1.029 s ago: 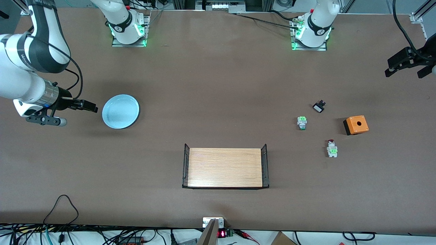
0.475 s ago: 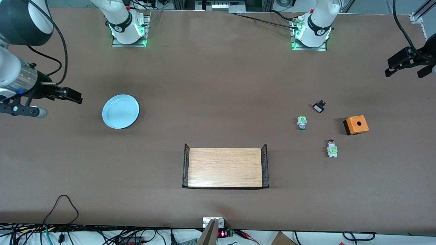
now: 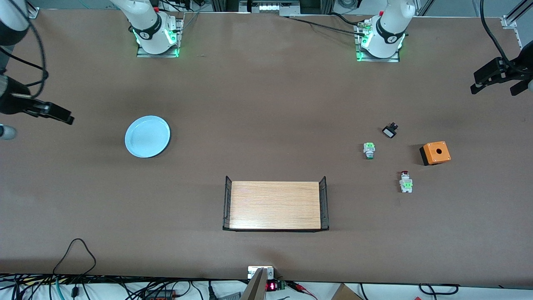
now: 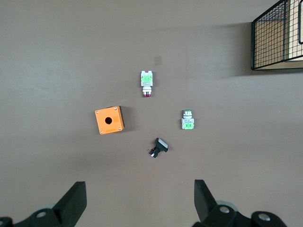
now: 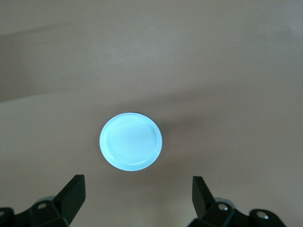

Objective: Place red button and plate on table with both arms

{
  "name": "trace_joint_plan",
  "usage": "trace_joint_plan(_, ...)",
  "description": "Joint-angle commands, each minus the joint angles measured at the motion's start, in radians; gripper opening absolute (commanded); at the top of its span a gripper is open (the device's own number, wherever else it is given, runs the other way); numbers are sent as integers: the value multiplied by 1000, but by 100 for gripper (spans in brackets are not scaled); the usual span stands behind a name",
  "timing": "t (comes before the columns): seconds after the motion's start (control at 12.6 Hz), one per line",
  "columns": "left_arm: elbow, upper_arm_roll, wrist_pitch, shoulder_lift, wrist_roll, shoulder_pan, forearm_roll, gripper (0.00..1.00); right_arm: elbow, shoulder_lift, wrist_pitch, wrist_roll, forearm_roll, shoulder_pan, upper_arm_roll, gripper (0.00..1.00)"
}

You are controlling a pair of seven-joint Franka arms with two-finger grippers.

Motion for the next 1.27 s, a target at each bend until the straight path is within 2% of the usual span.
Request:
trace_joint_plan(0.0,21,-4,-20,3,-2,4,13,100,-8,-5,-20,-53,-11,-21,4,100)
trace_joint_plan(0.24,21,-4,-20,3,-5,2,13,100,-74,-40,17,-112,-14,-27,2,100)
trace_joint_plan(0.47,21,-4,-20,3,-5,4,12,100,-221,-142,116,-150,-14,-27,2,100)
trace_joint_plan(0.71,21,-4,-20,3,-5,4,13,100,-204,-147,59,-149,-12,-27,5,100)
trace_joint_plan(1.19,21,-4,-20,3,-5,4,13,100,-155,-143,34,-147,-11,-19,13,100)
